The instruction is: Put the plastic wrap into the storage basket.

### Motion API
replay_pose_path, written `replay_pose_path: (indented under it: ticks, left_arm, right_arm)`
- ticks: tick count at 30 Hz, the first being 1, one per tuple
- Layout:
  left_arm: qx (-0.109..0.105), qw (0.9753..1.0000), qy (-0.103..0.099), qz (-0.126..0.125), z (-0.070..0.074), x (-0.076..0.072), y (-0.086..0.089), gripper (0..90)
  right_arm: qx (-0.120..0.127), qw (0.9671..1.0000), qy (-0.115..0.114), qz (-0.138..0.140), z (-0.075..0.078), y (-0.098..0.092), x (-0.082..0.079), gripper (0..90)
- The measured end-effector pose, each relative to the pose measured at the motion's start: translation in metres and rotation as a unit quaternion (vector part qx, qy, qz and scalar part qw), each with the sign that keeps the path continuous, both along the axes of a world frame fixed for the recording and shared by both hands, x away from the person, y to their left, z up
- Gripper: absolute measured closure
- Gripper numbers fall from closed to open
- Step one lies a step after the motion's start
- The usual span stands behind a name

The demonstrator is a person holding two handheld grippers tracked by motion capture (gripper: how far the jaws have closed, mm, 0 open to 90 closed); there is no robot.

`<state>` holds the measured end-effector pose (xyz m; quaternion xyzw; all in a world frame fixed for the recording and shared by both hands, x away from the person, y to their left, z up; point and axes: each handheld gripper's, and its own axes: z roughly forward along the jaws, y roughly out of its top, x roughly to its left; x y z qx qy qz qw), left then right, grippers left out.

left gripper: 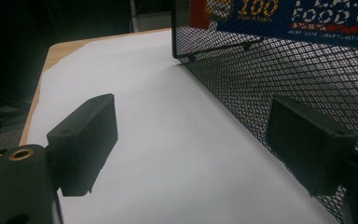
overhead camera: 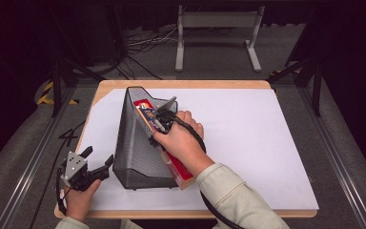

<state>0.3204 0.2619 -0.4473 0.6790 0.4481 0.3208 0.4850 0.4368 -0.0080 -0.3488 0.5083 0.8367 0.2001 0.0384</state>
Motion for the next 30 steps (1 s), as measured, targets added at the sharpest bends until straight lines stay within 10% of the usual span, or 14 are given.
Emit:
replay_pose_path:
  ticks: [18,30]
  left_arm:
    - [0.003,1.0,0.007,-0.005,-0.001,0.003,-0.001,17.8]
    - [0.004,0.9999,0.011,-0.004,-0.003,0.003,-0.002,17.4]
  right_arm:
    - [-0.028,0.9991,0.032,0.006,-0.01,0.005,0.011,38.9]
    - [0.014,0.9998,0.001,0.013,-0.002,0.001,0.007,27.1]
